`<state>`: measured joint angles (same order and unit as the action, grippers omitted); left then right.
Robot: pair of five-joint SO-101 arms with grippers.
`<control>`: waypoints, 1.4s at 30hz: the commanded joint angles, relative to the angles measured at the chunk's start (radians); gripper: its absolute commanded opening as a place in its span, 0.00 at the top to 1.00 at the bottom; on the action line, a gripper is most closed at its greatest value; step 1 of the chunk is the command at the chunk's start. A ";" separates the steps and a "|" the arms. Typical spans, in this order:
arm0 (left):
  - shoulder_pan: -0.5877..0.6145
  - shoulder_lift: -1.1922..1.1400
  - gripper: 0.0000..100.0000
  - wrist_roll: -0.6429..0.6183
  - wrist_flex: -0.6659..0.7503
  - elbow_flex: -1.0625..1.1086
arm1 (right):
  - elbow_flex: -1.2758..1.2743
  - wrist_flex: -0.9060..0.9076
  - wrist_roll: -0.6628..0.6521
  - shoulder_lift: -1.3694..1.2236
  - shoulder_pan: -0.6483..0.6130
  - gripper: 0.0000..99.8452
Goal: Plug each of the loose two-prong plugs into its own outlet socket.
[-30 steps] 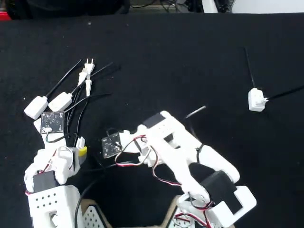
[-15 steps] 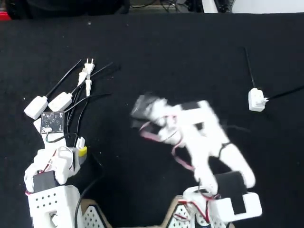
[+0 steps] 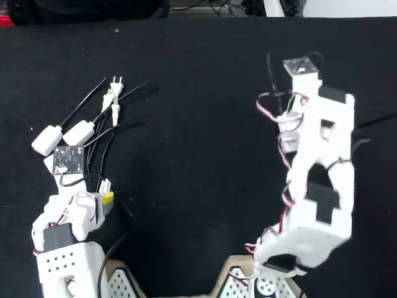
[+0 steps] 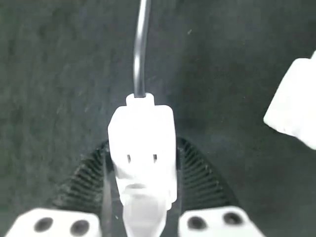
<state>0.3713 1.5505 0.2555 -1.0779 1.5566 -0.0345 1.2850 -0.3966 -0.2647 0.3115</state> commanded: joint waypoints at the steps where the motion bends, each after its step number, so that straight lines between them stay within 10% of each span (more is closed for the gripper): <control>1: 0.002 0.008 0.70 -0.009 0.017 -0.018 | 0.262 0.068 0.066 -0.156 0.025 0.99; 19: 0.008 0.008 0.70 -0.009 0.017 -0.005 | 1.385 0.376 0.061 -0.928 0.141 0.98; 25: 0.007 0.008 0.70 -0.009 0.017 -0.005 | 1.624 0.476 0.060 -1.066 0.114 0.78; 42: -0.001 0.008 0.70 -0.009 0.037 0.007 | 1.343 0.482 0.061 -0.573 0.060 0.77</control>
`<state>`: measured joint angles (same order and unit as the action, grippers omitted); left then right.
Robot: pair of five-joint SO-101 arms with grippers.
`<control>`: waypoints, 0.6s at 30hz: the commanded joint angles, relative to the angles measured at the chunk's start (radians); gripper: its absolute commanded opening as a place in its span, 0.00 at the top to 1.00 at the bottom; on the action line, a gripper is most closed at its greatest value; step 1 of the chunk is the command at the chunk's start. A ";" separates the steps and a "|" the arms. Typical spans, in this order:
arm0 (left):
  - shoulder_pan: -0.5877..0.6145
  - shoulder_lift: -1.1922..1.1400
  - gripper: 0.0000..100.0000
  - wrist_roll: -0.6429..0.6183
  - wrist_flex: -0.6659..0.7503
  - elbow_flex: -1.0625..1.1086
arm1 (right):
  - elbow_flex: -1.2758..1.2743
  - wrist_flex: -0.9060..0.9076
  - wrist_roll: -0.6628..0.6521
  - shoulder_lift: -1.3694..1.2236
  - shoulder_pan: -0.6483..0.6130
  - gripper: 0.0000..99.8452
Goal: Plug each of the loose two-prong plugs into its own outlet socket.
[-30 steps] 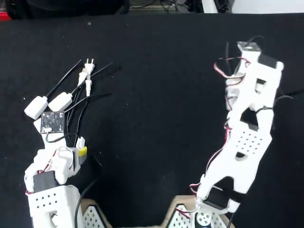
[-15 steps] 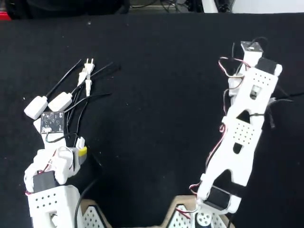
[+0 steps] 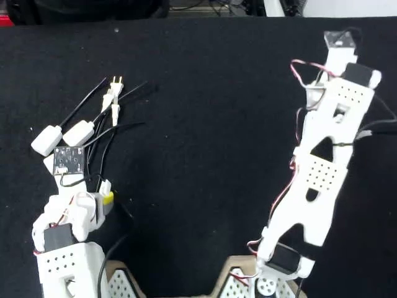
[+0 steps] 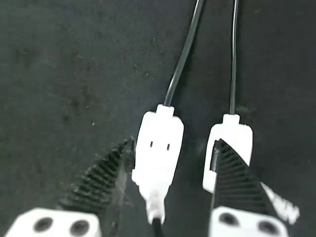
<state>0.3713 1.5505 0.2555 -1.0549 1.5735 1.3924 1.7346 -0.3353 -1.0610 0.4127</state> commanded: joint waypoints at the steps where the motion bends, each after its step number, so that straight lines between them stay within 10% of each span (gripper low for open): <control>1: -0.001 0.008 0.70 -0.009 0.014 -0.010 | -0.134 0.032 0.000 0.289 -0.054 0.77; 18: -0.001 0.008 0.70 -0.009 0.014 -0.001 | -1.285 -0.172 0.008 1.182 -0.373 0.77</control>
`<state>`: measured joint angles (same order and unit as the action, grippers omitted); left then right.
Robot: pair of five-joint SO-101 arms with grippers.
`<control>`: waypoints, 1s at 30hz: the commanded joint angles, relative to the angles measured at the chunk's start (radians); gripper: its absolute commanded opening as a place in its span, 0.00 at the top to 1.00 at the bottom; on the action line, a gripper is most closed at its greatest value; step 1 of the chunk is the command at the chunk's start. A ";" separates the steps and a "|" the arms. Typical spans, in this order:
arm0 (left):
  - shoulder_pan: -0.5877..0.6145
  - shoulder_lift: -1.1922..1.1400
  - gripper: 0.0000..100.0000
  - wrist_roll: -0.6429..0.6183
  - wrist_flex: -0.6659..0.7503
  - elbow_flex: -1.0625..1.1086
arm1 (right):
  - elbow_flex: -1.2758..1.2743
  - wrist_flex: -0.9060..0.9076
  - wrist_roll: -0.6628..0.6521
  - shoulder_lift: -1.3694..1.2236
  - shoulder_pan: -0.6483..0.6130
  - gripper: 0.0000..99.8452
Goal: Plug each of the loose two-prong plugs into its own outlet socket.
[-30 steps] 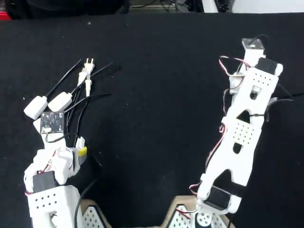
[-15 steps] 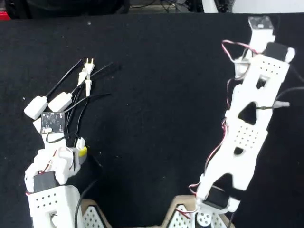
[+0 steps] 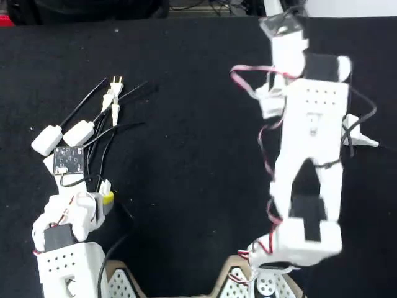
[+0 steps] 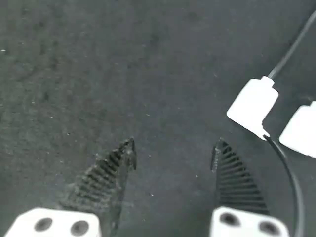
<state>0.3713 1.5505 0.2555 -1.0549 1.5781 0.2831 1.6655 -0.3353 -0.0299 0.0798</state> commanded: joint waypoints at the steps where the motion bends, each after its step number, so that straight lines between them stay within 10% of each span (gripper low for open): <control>1: -0.001 0.008 0.70 -0.009 0.014 -0.005 | -0.257 -0.140 0.017 0.194 -0.058 0.77; 16: -0.001 0.008 0.70 -0.009 0.012 -0.005 | -1.382 -0.899 0.167 0.739 -0.534 0.77; 30: 0.008 0.008 0.70 -0.002 0.029 -0.048 | -1.656 -1.145 0.169 0.855 -0.568 0.77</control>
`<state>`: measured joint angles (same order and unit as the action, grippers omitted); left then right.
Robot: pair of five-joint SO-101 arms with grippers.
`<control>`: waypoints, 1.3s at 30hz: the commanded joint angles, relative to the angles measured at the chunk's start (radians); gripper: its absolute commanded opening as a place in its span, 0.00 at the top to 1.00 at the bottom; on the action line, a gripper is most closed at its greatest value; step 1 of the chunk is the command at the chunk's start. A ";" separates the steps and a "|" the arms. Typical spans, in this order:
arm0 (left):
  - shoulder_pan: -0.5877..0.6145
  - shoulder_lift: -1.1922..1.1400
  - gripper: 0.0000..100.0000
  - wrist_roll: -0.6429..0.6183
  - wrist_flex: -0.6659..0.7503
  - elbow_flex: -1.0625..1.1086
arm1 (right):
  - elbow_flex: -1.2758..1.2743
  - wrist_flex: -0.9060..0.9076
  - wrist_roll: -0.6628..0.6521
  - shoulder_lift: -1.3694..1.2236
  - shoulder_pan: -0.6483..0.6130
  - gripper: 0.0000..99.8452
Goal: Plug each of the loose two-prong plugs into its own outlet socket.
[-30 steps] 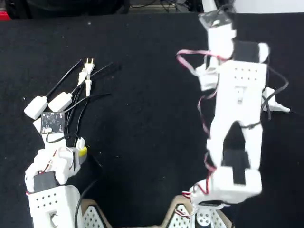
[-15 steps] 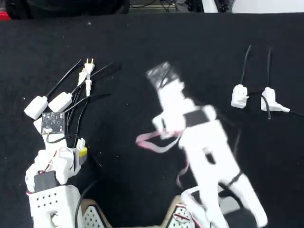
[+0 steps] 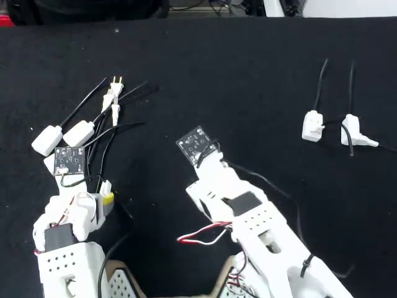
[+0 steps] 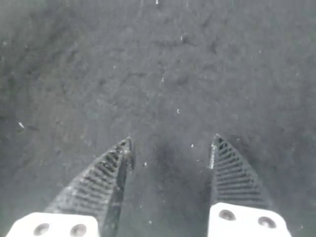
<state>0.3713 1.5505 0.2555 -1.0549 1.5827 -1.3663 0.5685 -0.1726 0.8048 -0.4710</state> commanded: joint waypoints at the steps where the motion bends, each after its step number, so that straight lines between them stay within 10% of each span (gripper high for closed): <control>1: 0.010 0.008 0.70 -0.002 0.029 -0.076 | -0.019 -0.068 0.006 0.021 -0.026 0.77; 19: 0.122 -0.043 0.70 0.049 0.023 -0.662 | -0.053 -0.112 -0.002 0.021 -0.083 0.77; 39: 0.188 -1.039 0.70 0.144 0.018 -0.914 | -0.054 -0.112 -0.002 0.021 -0.083 0.77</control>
<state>0.5554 0.5992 0.3890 -1.0457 0.7526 -1.4231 0.4795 -0.1726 0.8048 -0.5432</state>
